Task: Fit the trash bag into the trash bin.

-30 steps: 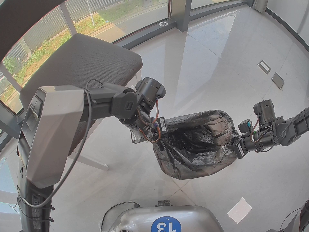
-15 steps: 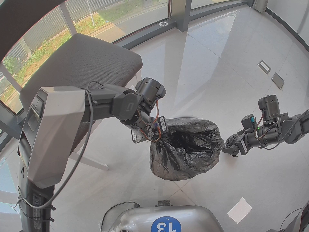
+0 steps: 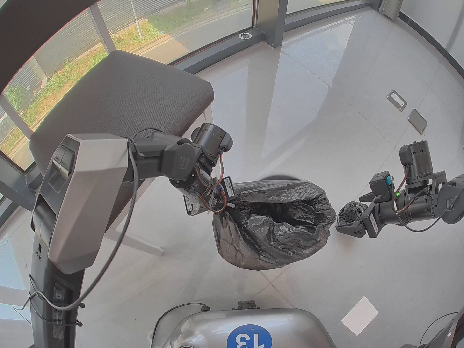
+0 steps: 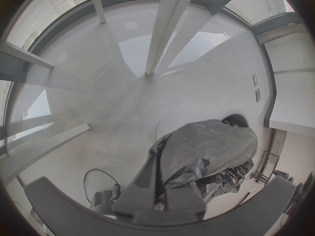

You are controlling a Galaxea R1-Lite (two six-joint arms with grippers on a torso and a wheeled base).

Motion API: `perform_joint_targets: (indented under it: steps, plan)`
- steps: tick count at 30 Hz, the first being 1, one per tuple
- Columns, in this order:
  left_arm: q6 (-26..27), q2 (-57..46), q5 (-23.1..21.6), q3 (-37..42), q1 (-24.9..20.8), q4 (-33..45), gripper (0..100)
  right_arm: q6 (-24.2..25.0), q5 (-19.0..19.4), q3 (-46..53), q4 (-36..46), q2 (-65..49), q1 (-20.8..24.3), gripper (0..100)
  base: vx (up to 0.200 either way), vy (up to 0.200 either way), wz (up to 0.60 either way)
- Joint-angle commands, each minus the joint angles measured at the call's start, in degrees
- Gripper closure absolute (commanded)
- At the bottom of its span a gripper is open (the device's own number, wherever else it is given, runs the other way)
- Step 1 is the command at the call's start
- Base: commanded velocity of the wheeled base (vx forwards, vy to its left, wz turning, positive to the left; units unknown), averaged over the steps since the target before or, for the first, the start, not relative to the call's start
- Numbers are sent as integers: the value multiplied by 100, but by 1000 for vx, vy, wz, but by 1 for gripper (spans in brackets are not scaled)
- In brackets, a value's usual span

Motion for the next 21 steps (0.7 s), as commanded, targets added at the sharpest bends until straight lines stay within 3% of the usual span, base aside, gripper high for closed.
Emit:
perform_joint_targets:
  steps: [1, 14, 18, 21]
  plan:
    - [-33, 23, -5, 1, 23, -30, 0, -1, -1, 138, -3, -248, 26, 0, 0, 0, 0]
    - [-165, -108, -445, 1, -196, 1121, 0, -133, -1, 454, -3, -520, 26, 0, 0, 0, 0]
    - [-95, -144, -585, 1, -434, 3037, 0, -186, -1, 648, 14, -758, 18, 0, 0, 0, 0]
    - [-95, -601, -594, 1, -583, 3494, 0, -221, -1, 727, 14, -863, -9, 0, 0, 0, 0]
